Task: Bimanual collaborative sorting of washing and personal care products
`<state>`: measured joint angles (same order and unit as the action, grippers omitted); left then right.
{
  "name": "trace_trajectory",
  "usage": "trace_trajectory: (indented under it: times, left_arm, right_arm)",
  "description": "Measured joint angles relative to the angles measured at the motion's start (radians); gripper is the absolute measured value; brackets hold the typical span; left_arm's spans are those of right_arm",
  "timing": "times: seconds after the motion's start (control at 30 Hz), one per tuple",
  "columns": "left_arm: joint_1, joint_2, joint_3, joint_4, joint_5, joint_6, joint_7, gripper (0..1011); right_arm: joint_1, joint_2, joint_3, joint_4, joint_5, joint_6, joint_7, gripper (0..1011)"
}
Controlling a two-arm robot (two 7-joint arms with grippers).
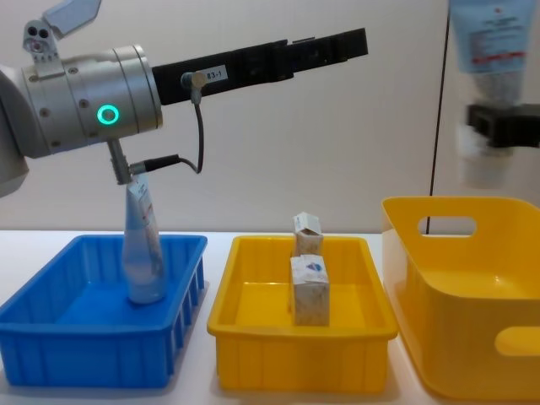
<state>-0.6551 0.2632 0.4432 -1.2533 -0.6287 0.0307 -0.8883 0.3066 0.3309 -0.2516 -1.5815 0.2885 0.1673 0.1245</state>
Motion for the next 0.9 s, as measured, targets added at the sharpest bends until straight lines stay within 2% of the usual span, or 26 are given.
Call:
trace_trajectory:
  times: [0.1, 0.17, 0.3, 0.47, 0.5, 0.53, 0.73, 0.77, 0.83, 0.9]
  left_arm:
    - [0.000, 0.000, 0.000, 0.000, 0.000, 0.000, 0.000, 1001]
    - [0.000, 0.000, 0.000, 0.000, 0.000, 0.000, 0.000, 1001]
    - [0.000, 0.000, 0.000, 0.000, 0.000, 0.000, 0.000, 1001]
    - [0.000, 0.000, 0.000, 0.000, 0.000, 0.000, 0.000, 1001]
    - [0.000, 0.000, 0.000, 0.000, 0.000, 0.000, 0.000, 1001]
    - [0.000, 0.000, 0.000, 0.000, 0.000, 0.000, 0.000, 1001]
    - [0.000, 0.000, 0.000, 0.000, 0.000, 0.000, 0.000, 1001]
    - [0.000, 0.000, 0.000, 0.000, 0.000, 0.000, 0.000, 1001]
    - [0.000, 0.000, 0.000, 0.000, 0.000, 0.000, 0.000, 1001]
    - [0.000, 0.000, 0.000, 0.000, 0.000, 0.000, 0.000, 1001]
  right_arm:
    - [-0.008, 0.003, 0.017, 0.004, -0.004, 0.001, -0.020, 158]
    - [-0.014, 0.005, 0.034, 0.009, -0.008, 0.003, -0.036, 204]
    - [-0.027, 0.010, 0.067, 0.023, -0.015, 0.004, -0.066, 348]
    - [-0.035, 0.014, 0.091, 0.035, -0.020, 0.003, -0.086, 514]
    - [-0.037, 0.015, 0.097, 0.038, -0.021, 0.003, -0.091, 572]
    - [-0.038, 0.016, 0.100, 0.040, -0.022, 0.004, -0.094, 572]
    - [-0.043, 0.018, 0.117, 0.048, -0.025, 0.003, -0.108, 802]
    - [-0.044, 0.019, 0.118, 0.048, -0.025, 0.003, -0.109, 802]
    - [-0.045, 0.019, 0.123, 0.051, -0.026, 0.003, -0.113, 892]
    - [-0.046, 0.019, 0.125, 0.052, -0.026, 0.003, -0.115, 926]
